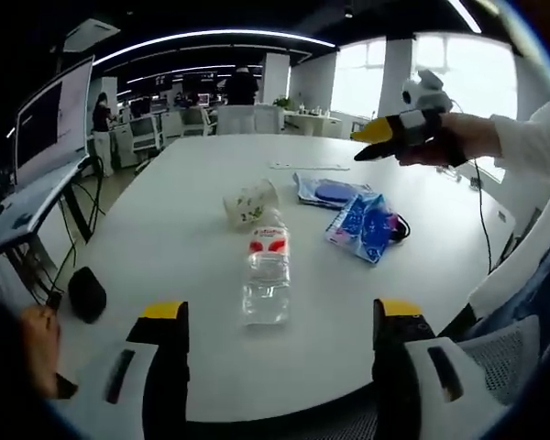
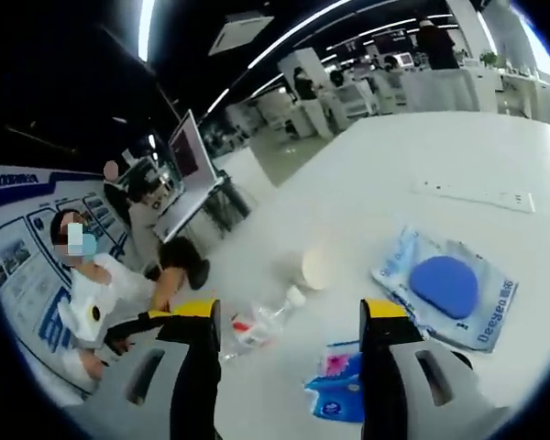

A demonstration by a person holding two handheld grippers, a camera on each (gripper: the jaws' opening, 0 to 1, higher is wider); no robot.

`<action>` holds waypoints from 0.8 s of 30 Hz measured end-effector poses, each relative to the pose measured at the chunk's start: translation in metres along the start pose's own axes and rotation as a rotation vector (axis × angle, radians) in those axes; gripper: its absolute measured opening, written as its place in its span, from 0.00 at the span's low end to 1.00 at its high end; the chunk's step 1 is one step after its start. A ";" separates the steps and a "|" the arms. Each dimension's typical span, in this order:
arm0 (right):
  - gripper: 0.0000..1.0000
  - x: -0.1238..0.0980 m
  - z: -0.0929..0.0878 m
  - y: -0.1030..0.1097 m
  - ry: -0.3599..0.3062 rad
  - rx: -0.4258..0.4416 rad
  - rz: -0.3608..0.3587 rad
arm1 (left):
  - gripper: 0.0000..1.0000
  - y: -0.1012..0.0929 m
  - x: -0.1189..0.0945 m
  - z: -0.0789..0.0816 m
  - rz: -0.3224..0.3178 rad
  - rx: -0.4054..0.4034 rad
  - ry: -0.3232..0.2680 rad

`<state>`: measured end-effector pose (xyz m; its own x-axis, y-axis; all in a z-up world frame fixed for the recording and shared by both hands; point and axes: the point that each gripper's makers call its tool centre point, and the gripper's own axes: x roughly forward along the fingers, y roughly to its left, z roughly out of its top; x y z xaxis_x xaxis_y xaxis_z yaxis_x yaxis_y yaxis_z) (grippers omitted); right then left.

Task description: Arrange the tabletop items into an orderly group along one side of the table until the central work area is clear of visible clutter.

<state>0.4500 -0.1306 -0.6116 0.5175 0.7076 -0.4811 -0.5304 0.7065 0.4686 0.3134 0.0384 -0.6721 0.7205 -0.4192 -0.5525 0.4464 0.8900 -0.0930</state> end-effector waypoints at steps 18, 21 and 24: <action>0.57 0.051 0.001 0.002 0.089 0.035 0.030 | 0.82 0.001 0.002 -0.003 -0.003 -0.011 0.010; 0.57 0.057 0.002 0.006 0.098 0.032 0.042 | 0.82 0.002 0.002 -0.002 0.000 -0.014 0.004; 0.56 0.062 0.005 0.009 0.103 0.034 0.050 | 0.82 0.002 0.002 -0.001 0.000 -0.020 -0.001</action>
<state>0.4807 -0.0805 -0.6340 0.4182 0.7383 -0.5292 -0.5300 0.6715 0.5179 0.3151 0.0401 -0.6740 0.7214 -0.4191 -0.5513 0.4353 0.8936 -0.1097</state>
